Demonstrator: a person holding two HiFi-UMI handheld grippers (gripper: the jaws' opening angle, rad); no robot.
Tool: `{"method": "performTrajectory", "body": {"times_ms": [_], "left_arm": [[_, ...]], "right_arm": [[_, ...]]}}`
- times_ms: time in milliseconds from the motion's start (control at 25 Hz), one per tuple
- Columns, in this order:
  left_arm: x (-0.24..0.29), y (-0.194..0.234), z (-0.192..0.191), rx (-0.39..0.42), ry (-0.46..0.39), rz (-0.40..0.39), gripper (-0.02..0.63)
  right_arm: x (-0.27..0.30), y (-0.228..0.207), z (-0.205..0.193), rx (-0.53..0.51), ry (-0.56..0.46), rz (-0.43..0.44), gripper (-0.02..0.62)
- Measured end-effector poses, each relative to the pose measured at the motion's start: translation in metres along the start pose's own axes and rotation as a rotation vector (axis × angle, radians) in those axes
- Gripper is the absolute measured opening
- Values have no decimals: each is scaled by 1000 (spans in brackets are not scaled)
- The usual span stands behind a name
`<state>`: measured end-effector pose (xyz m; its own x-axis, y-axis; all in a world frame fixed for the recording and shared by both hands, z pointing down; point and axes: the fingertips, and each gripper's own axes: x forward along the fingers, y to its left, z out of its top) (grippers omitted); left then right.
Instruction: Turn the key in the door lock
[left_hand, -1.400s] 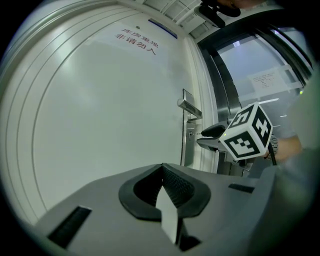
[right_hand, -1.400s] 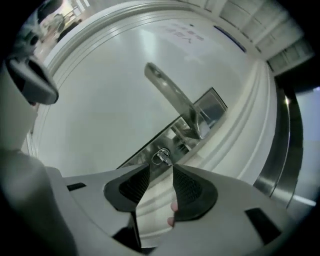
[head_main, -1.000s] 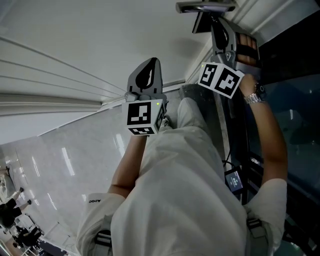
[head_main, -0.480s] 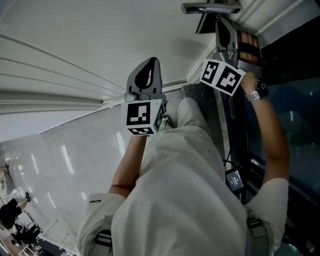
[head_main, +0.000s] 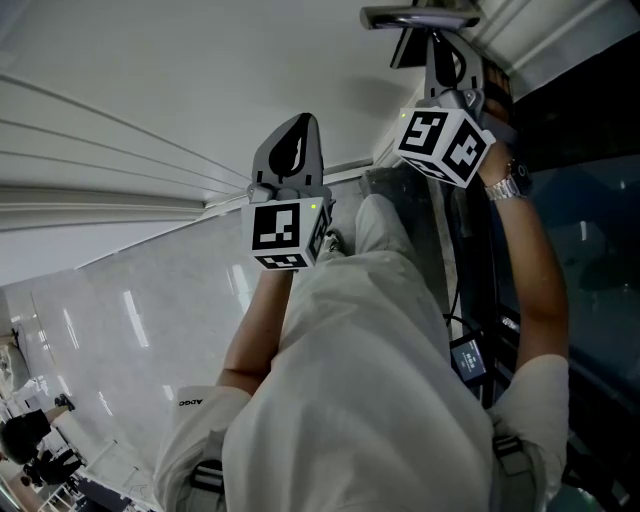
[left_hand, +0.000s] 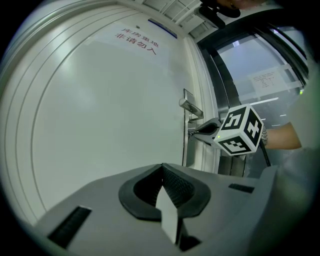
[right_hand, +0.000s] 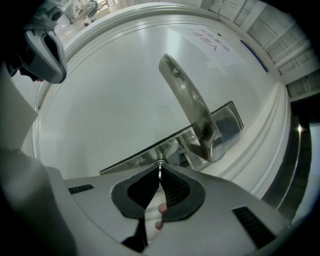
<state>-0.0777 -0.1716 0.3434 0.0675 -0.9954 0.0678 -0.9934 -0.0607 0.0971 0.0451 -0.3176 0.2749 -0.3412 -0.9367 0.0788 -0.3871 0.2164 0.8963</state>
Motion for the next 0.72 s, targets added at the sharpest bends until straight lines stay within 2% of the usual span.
{"method": "performTrajectory", "body": {"times_ms": [400,720], "left_arm": [[-3,4,-2,-1,13,13,8],[-3,3,1,-2,8,12,8]], "right_arm": [[-2,-8,3,398,-1,54,12],[-1,-13,-5,958,10,194,12]]}}
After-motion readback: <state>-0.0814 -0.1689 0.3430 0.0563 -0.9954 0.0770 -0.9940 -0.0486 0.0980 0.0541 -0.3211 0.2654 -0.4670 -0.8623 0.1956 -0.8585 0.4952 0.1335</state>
